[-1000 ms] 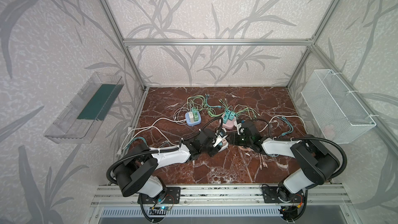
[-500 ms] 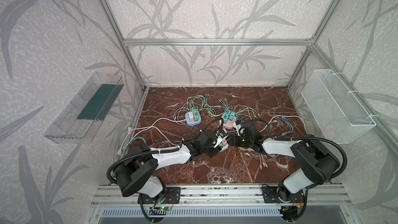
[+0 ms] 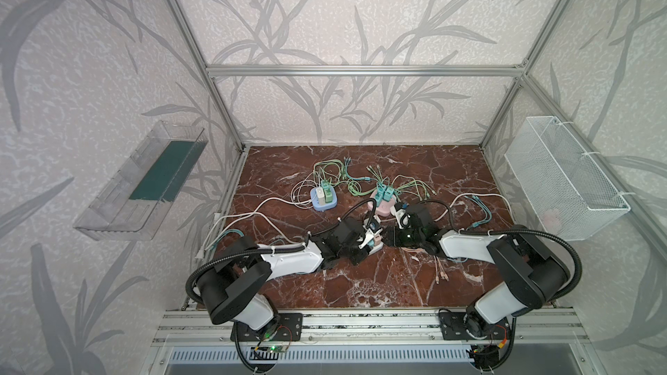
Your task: Pull the plug off the socket
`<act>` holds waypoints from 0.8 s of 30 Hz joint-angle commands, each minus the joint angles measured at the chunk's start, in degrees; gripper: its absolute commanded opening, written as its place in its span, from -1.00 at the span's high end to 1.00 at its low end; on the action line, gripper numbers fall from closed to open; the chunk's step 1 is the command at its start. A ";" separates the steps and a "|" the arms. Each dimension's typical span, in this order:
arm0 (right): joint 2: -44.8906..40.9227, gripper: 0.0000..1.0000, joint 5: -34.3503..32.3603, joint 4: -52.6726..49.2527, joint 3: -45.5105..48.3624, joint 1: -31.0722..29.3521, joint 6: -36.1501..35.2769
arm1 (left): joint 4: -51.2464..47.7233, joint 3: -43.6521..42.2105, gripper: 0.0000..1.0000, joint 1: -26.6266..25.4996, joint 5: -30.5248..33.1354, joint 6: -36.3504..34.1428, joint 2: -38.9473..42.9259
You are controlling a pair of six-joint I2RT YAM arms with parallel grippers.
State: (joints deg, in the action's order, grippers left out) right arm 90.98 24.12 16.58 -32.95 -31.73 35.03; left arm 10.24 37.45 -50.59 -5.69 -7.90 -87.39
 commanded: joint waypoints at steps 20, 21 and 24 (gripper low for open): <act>1.66 0.40 1.25 -5.25 1.69 -0.48 -3.52 | 7.69 0.34 0.56 0.48 -3.20 7.77 -0.17; 1.66 0.42 1.26 -5.30 1.90 -0.57 -3.52 | 7.73 0.34 0.56 0.70 -3.61 8.06 -0.07; 1.57 0.46 0.69 -5.15 2.50 -0.58 -3.91 | 8.45 0.09 0.58 1.49 -4.43 9.27 0.21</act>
State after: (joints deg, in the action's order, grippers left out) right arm 91.39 25.76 17.69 -32.88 -31.55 32.62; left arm 11.97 37.30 -49.78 -8.05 -1.39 -87.83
